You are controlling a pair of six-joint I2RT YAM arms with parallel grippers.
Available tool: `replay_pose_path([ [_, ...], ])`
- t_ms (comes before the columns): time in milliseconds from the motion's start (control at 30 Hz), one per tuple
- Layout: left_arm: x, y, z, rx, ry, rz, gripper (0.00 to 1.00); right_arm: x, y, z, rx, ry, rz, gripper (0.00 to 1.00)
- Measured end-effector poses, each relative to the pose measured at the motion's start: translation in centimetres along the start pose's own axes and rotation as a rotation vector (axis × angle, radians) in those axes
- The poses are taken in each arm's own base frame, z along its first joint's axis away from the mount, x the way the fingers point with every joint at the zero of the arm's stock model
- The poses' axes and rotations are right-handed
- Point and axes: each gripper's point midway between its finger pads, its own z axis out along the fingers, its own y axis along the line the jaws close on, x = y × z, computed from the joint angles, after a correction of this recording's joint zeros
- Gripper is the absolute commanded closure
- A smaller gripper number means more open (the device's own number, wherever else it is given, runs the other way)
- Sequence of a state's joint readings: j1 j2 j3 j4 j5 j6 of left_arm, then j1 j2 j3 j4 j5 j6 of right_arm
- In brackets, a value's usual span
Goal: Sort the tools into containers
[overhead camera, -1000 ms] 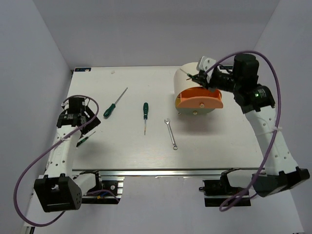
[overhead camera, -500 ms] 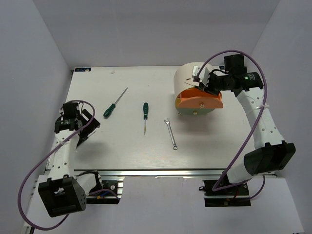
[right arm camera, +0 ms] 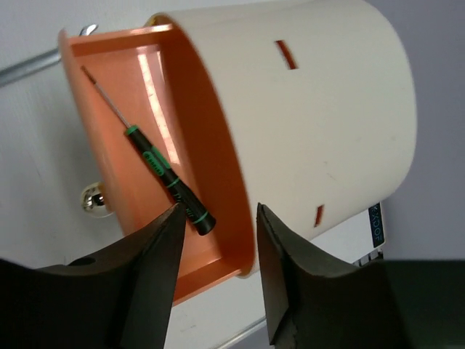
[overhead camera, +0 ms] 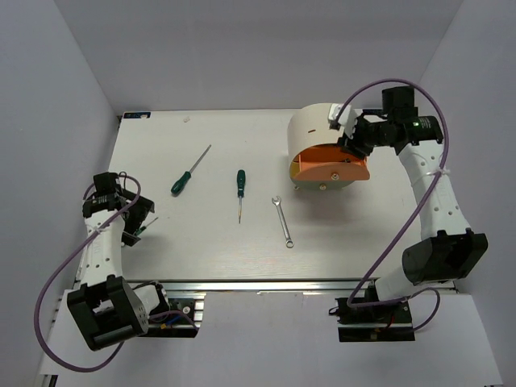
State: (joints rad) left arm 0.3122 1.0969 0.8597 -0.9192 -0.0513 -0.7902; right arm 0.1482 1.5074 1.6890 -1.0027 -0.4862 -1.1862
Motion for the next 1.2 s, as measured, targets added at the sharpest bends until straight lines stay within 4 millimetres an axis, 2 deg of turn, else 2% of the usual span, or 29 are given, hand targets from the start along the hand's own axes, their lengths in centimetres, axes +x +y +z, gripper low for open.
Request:
replay_pose_path([
  [100, -0.3, 0.5, 0.4, -0.045, 0.019, -0.109, 0.02, -0.4, -2.5, -0.9, 0.08, -0.054, 0.083, 0.56],
  [167, -0.8, 0.8, 0.5, -0.073, 0.02, -0.188, 0.06, -1.1, -4.4, -1.9, 0.152, -0.113, 0.148, 0.56],
  [300, -1.2, 2.1, 1.1, -0.164, 0.034, -0.398, 0.1, -2.9, -6.2, -3.7, 0.251, -0.254, 0.243, 0.36],
  [433, -0.5, 3.5, 3.0, -0.252, 0.065, -0.574, 0.12, -3.7, -3.4, -4.1, 0.241, -0.347, 0.288, 0.33],
  [533, 0.3, 3.7, 4.6, -0.296, 0.099, -0.656, 0.13, -4.2, -1.9, -3.8, 0.208, -0.395, 0.309, 0.33],
  [667, 0.1, 3.5, 6.6, -0.34, 0.114, -0.713, 0.12, -4.2, -1.4, -3.5, 0.178, -0.428, 0.329, 0.33],
  [867, -1.8, 2.6, 8.6, -0.356, 0.096, -0.751, 0.15, -3.7, -1.5, -3.9, 0.178, -0.443, 0.356, 0.33],
  [1133, -1.4, 3.9, 10.5, -0.43, 0.121, -0.784, 0.34, -3.5, -0.7, -3.9, 0.167, -0.443, 0.366, 0.32],
  [1200, -1.5, 3.9, 10.5, -0.431, 0.118, -0.787, 0.42, -3.7, -0.7, -4.2, 0.174, -0.446, 0.36, 0.33],
])
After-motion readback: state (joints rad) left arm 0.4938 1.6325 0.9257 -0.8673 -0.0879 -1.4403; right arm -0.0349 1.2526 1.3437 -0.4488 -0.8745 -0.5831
